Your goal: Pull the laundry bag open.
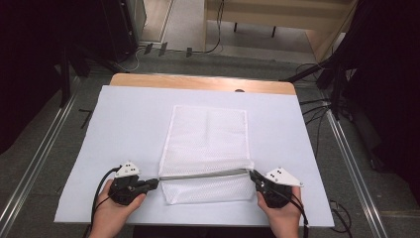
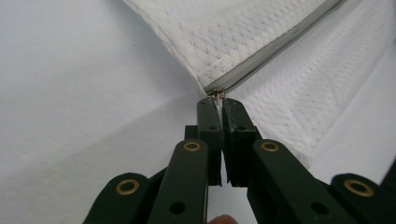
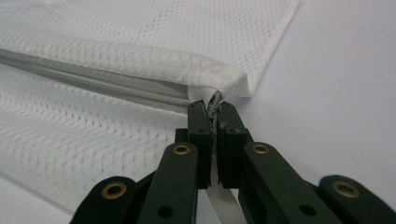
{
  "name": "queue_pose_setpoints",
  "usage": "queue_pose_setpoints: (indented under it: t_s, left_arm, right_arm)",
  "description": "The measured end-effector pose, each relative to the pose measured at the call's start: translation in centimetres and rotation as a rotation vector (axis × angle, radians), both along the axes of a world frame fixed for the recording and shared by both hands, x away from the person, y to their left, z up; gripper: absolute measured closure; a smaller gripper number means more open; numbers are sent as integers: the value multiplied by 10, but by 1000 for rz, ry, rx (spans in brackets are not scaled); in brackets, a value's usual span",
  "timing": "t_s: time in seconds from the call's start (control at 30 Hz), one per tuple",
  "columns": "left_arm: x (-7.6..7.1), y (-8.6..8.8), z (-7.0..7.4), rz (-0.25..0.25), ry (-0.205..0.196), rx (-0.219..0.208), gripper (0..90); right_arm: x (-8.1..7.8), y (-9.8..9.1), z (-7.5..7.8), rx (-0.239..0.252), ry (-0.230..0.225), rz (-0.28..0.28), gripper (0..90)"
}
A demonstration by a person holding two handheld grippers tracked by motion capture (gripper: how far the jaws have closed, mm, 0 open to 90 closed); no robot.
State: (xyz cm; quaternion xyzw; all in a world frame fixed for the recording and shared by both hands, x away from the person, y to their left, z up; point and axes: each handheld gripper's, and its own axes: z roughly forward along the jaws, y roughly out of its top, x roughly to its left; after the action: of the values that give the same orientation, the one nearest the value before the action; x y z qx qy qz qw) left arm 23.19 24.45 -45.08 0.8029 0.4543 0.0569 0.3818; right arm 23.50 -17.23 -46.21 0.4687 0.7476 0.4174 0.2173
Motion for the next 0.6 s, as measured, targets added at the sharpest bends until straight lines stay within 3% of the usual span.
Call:
queue_pose_setpoints:
  t_s: [0.03, 0.07, 0.13, 0.17, 0.27, 0.33, 0.4, 0.47, 0.6]
  left_arm:
    - [1, 1, -1, -25, 9, -27, 871]
    - [0, 3, -1, -29, -10, -67, 851]
    - [-2, 3, 1, 11, -87, -115, 589]
    - [-3, 1, 4, 27, -132, -111, 438]
    - [-9, -4, 8, 41, -248, -65, 259]
    - [-10, -4, 8, 46, -269, -55, 156]
    - [-11, -1, 9, 60, -287, -69, 127]
    - [-11, 2, 12, 98, -311, -58, 98]
    - [-9, 14, 14, 153, -316, -103, 84]
  right_arm:
    - [1, 0, 0, 0, 2, 0, 878]
    - [1, -1, -1, 6, 11, -7, 877]
    - [1, -4, -5, 30, 26, -9, 876]
    - [1, -5, -6, 39, 32, -4, 876]
    - [1, -5, -7, 42, 26, -2, 874]
    - [1, -5, -7, 42, 20, -4, 867]
    - [1, -5, -8, 39, 21, -11, 821]
    - [2, -6, -10, 45, 31, -20, 672]
    - [2, -11, -10, 82, 25, -31, 491]
